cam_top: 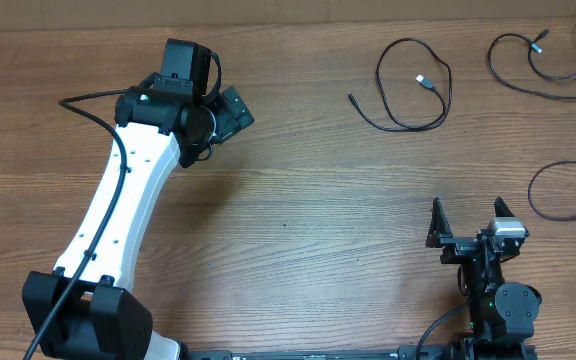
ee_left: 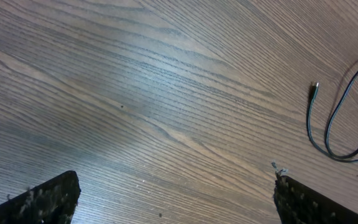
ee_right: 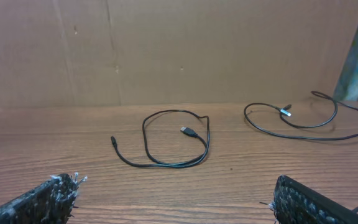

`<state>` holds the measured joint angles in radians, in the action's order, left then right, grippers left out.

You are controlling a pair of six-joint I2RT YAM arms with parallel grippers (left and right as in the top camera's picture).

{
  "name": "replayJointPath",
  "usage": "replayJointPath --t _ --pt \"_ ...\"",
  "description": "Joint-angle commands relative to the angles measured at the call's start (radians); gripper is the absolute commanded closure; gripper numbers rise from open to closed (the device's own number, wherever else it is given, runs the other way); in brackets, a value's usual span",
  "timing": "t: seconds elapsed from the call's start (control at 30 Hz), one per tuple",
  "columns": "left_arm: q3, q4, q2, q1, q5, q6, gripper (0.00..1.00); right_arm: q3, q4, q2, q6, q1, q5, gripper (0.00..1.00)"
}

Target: Untangle cables

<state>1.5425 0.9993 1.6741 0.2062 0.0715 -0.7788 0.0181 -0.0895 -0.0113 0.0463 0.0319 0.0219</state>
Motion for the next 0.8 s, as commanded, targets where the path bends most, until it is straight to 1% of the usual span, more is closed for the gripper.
replayJointPath --t 0.0,0.53,0.6,0.63,0.7,0.77 --pt "-0.010 -0.002 0.009 -0.003 -0.004 0.016 0.00 -0.011 0.006 0.009 0.008 -0.005 -0.003 0.00" --pt "-0.010 -0.002 0.009 -0.003 -0.003 0.015 0.01 -0.011 0.007 0.009 0.008 -0.005 -0.003 0.00" --pt "-0.010 -0.017 0.009 -0.003 0.016 0.002 0.01 -0.011 0.007 0.009 0.008 -0.005 -0.003 0.00" --pt "-0.010 -0.031 0.009 -0.004 -0.001 0.024 0.00 -0.011 0.008 0.009 0.008 -0.005 -0.003 0.00" --pt "-0.010 -0.080 0.007 -0.010 0.007 0.121 0.00 -0.011 0.008 0.009 0.008 -0.005 -0.003 0.00" --pt "-0.010 -0.085 -0.005 -0.011 -0.002 0.169 0.01 -0.011 0.008 0.009 0.008 -0.005 -0.003 0.00"
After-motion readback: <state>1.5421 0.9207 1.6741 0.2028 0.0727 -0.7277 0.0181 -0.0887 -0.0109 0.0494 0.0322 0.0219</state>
